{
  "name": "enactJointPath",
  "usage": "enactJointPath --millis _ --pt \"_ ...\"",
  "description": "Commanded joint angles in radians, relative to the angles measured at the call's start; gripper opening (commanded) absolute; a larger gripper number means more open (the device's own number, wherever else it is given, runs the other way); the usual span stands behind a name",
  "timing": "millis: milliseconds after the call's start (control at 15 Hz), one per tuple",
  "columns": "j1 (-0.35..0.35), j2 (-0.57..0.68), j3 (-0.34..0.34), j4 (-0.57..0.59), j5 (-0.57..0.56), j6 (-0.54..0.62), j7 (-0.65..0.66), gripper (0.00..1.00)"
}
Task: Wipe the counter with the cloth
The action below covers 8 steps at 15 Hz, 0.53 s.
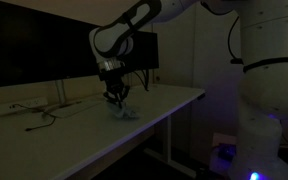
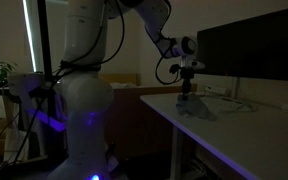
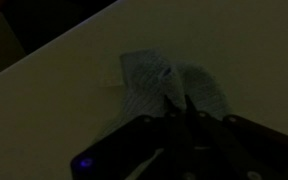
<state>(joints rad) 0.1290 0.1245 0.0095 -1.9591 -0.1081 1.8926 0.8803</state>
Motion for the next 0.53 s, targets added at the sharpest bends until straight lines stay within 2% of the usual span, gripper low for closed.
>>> enactJointPath --millis 0,200,467 --pt "-0.046 -0.101 -0.014 -0.081 -0.005 0.013 -0.057 0.09" --pt "-0.093 -0.154 -0.046 -0.115 0.01 0.001 -0.113 0.08" --pt "-0.167 -0.188 -0.099 -0.15 0.0 -0.038 -0.258 0.08"
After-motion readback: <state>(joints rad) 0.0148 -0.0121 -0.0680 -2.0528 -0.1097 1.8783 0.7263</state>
